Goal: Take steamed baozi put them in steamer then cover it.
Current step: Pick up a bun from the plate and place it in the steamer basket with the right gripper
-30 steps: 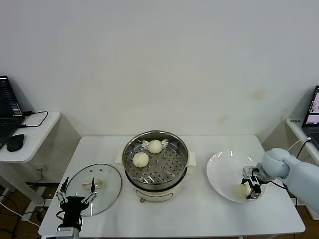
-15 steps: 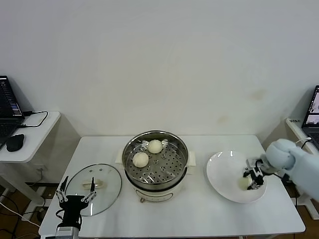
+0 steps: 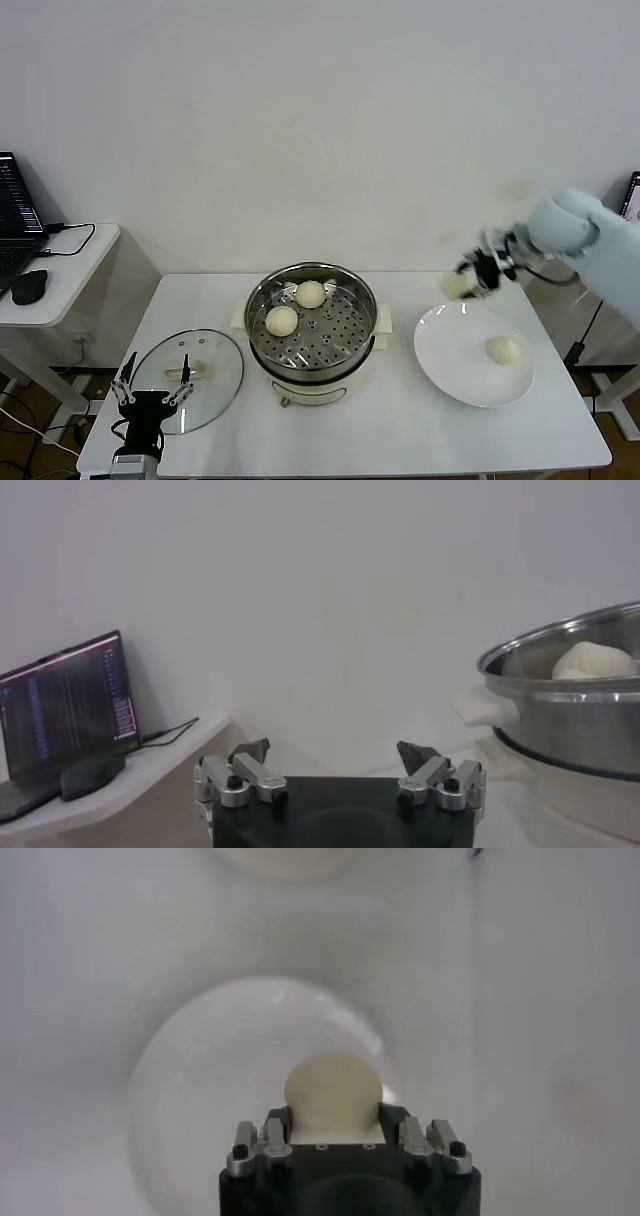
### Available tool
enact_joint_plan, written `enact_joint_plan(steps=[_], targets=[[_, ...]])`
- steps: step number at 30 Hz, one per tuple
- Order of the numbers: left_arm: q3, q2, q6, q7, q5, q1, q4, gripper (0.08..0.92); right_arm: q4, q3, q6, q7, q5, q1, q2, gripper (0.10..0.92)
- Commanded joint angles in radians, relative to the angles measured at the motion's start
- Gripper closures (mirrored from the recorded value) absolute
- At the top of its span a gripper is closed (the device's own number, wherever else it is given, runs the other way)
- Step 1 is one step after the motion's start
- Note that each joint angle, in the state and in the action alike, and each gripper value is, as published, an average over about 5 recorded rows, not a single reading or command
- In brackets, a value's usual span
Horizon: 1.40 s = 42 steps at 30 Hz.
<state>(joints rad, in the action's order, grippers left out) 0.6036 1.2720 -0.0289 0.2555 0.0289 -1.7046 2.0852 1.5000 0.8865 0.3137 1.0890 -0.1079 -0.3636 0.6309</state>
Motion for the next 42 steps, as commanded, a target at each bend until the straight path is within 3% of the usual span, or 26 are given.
enact_joint_plan(steps=[1,9,24,42], targets=[[0.004,0.001,-0.003,0.002,0.0,-0.004,0.0,0.177,0.024,0.162,-0.001,-0.065,-0.137,-0.217,0.23,0.465],[0.022,0.008,-0.01,0.006,-0.002,-0.005,-0.008,0.177,0.027,0.254,-0.099,-0.101,-0.162,-0.174,0.397,0.465],[0.038,0.014,-0.017,0.012,-0.016,0.004,-0.021,0.177,0.005,0.39,-0.418,-0.095,0.075,-0.139,0.502,0.465],[0.034,0.022,-0.023,0.017,-0.015,0.003,-0.028,0.177,0.021,0.433,-0.524,-0.066,0.155,-0.152,0.523,0.457]])
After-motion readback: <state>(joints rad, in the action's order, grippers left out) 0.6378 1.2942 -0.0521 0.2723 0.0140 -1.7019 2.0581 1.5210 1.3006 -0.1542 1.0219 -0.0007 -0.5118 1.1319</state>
